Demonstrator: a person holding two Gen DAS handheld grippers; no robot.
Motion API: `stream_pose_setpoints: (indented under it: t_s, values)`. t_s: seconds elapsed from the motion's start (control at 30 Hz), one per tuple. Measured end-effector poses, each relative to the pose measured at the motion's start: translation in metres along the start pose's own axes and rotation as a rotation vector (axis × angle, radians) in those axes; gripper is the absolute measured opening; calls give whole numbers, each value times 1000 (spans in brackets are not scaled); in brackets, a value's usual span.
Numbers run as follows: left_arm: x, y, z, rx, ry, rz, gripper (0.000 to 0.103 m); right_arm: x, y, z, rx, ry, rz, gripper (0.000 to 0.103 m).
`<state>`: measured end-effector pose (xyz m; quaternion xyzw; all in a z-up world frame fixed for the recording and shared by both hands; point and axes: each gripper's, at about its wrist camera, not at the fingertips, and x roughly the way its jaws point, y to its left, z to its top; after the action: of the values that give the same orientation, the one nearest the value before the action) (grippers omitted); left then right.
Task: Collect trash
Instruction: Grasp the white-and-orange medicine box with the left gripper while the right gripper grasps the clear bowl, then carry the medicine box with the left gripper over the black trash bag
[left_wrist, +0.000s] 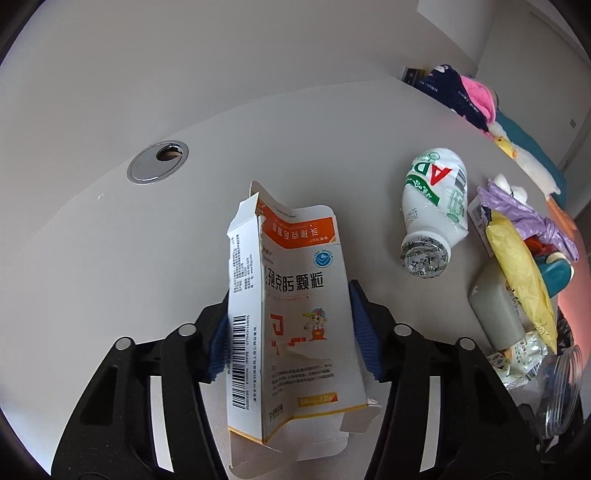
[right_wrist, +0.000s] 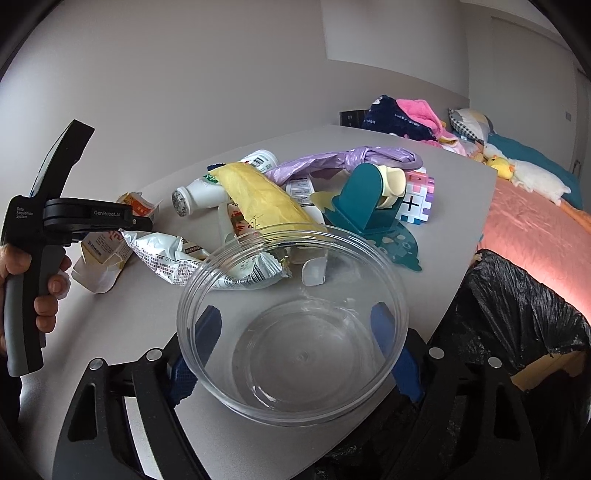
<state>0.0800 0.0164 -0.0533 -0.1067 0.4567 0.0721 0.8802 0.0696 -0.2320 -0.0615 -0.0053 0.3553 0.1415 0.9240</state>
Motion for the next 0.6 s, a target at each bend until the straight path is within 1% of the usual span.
stream_pose_setpoints:
  t_s: [0.07, 0.13, 0.23, 0.4, 0.6]
  values:
    - [-3, 7, 1, -37, -5, -25, 41, -3, -3, 0, 14, -8, 13, 83]
    - [-8, 14, 0, -62, -14, -49, 39, -6, -4, 1, 23, -18, 15, 83]
    - [-17, 18, -2, -71, -25, -61, 39, -14, -7, 4, 36, -34, 19, 83]
    - [-33, 15, -2, -69, -45, -79, 39, -25, -10, 6, 49, -52, 16, 83]
    - [-49, 0, 1, -55, -71, -117, 39, -42, -18, 6, 58, -79, 6, 83]
